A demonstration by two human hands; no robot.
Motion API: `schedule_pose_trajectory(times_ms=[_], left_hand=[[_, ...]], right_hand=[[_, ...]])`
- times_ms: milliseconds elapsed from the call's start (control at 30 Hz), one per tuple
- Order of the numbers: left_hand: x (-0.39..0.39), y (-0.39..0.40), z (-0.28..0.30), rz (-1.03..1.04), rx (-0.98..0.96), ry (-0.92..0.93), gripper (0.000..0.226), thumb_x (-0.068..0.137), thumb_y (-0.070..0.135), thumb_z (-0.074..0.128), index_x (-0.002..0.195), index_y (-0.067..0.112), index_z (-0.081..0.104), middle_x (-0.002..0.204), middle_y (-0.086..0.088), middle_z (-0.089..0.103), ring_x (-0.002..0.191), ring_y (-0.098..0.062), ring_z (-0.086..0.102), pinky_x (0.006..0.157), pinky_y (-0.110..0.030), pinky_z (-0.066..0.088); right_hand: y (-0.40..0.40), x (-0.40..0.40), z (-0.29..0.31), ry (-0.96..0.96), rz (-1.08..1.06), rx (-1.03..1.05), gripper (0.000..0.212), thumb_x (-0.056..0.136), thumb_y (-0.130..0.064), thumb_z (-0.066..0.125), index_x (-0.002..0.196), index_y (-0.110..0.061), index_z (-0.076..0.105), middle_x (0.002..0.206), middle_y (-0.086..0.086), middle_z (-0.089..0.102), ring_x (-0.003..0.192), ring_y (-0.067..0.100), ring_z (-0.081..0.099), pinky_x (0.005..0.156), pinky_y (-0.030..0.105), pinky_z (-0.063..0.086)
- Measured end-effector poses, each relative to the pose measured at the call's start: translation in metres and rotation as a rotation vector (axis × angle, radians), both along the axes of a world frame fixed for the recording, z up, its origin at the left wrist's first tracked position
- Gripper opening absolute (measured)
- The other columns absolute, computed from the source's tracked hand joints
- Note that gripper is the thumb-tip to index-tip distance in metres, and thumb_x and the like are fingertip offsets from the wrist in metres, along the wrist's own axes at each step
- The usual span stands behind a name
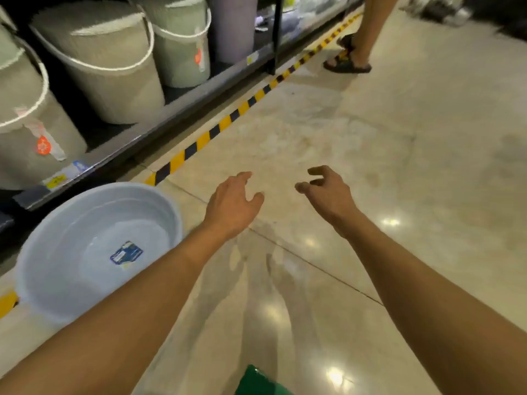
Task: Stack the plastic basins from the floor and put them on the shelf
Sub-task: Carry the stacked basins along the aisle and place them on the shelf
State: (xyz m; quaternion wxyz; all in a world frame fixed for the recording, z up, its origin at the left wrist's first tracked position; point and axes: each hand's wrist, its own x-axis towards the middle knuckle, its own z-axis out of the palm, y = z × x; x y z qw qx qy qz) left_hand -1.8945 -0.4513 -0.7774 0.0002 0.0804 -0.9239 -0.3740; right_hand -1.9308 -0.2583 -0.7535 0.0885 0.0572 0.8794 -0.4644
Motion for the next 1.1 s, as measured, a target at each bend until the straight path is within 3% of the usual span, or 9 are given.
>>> schedule_pose_trajectory(times_ms=[67, 133, 233, 367, 567, 700, 800, 900, 1100], left_hand=[[-0.01, 0.091, 0.028, -0.171, 0.048, 0.002, 0.06, 0.095, 0.044, 0.059, 0.149, 0.021, 0.045, 0.145, -0.005, 0.056, 0.13, -0.026, 0.054, 0.108, -0.042, 0.044], [-0.008, 0.186, 0.054, -0.359, 0.089, 0.019, 0.058, 0.095, 0.045, 0.059, 0.147, 0.023, 0.047, 0.142, -0.003, 0.058, 0.128, -0.025, 0.055, 0.105, -0.04, 0.046], [0.028, 0.329, 0.089, -0.659, 0.161, 0.032, 0.054, 0.094, 0.044, 0.061, 0.143, 0.023, 0.052, 0.138, -0.002, 0.062, 0.121, -0.026, 0.059, 0.102, -0.043, 0.049], [0.129, 0.487, 0.126, -1.049, 0.245, -0.006, 0.049, 0.092, 0.045, 0.064, 0.137, 0.024, 0.06, 0.13, 0.0, 0.067, 0.114, -0.025, 0.063, 0.099, -0.043, 0.051], [0.294, 0.634, 0.128, -1.435, 0.223, -0.092, 0.05, 0.093, 0.047, 0.062, 0.137, 0.024, 0.058, 0.134, -0.002, 0.065, 0.115, -0.025, 0.063, 0.099, -0.046, 0.053], [0.373, 0.721, 0.093, -1.516, 0.131, -0.156, 0.052, 0.091, 0.049, 0.061, 0.137, 0.024, 0.058, 0.132, -0.003, 0.066, 0.118, -0.027, 0.061, 0.101, -0.048, 0.051], [0.417, 0.789, 0.058, -1.506, 0.053, -0.187, 0.055, 0.089, 0.054, 0.061, 0.135, 0.024, 0.059, 0.13, -0.004, 0.067, 0.118, -0.029, 0.061, 0.101, -0.045, 0.05], [0.448, 0.851, 0.017, -1.493, -0.02, -0.207, 0.056, 0.088, 0.051, 0.061, 0.137, 0.023, 0.057, 0.13, -0.006, 0.067, 0.118, -0.032, 0.061, 0.096, -0.041, 0.048], [0.481, 0.937, -0.072, -1.384, -0.126, -0.326, 0.064, 0.091, 0.046, 0.064, 0.144, 0.014, 0.046, 0.135, -0.015, 0.06, 0.122, -0.038, 0.056, 0.091, -0.04, 0.045]], right_hand=[[0.084, 0.02, 0.036, 0.006, -0.145, 0.019, 0.054, 0.088, -0.036, 0.069, 0.138, -0.021, 0.055, 0.13, 0.009, 0.064, 0.111, 0.026, 0.062, 0.093, 0.036, 0.052], [0.171, 0.059, 0.072, 0.024, -0.316, 0.029, 0.051, 0.087, -0.036, 0.069, 0.136, -0.024, 0.057, 0.123, 0.005, 0.065, 0.106, 0.022, 0.063, 0.076, 0.024, 0.049], [0.299, 0.16, 0.12, 0.061, -0.617, 0.099, 0.047, 0.086, -0.038, 0.069, 0.13, -0.028, 0.06, 0.115, 0.0, 0.067, 0.099, 0.014, 0.065, 0.067, 0.018, 0.044], [0.422, 0.343, 0.154, 0.023, -1.057, 0.225, 0.043, 0.087, -0.037, 0.069, 0.128, -0.025, 0.062, 0.112, 0.002, 0.069, 0.097, 0.019, 0.066, 0.073, 0.029, 0.048], [0.514, 0.579, 0.14, -0.117, -1.561, 0.26, 0.04, 0.088, -0.029, 0.071, 0.124, -0.016, 0.062, 0.12, 0.01, 0.069, 0.107, 0.031, 0.065, 0.094, 0.045, 0.051], [0.573, 0.686, 0.097, -0.154, -1.767, 0.18, 0.039, 0.086, -0.03, 0.071, 0.122, -0.018, 0.061, 0.122, 0.009, 0.064, 0.103, 0.028, 0.064, 0.083, 0.043, 0.054], [0.627, 0.741, 0.055, -0.163, -1.837, 0.134, 0.043, 0.087, -0.029, 0.072, 0.127, -0.017, 0.058, 0.126, 0.008, 0.062, 0.106, 0.027, 0.063, 0.091, 0.048, 0.054], [0.676, 0.774, 0.007, -0.185, -1.881, 0.08, 0.049, 0.086, -0.033, 0.072, 0.131, -0.02, 0.056, 0.124, 0.005, 0.061, 0.107, 0.027, 0.063, 0.092, 0.048, 0.054], [0.748, 0.811, -0.088, -0.269, -1.99, -0.029, 0.06, 0.086, -0.042, 0.071, 0.139, -0.022, 0.048, 0.132, 0.011, 0.062, 0.091, 0.025, 0.056, 0.078, 0.039, 0.047]])
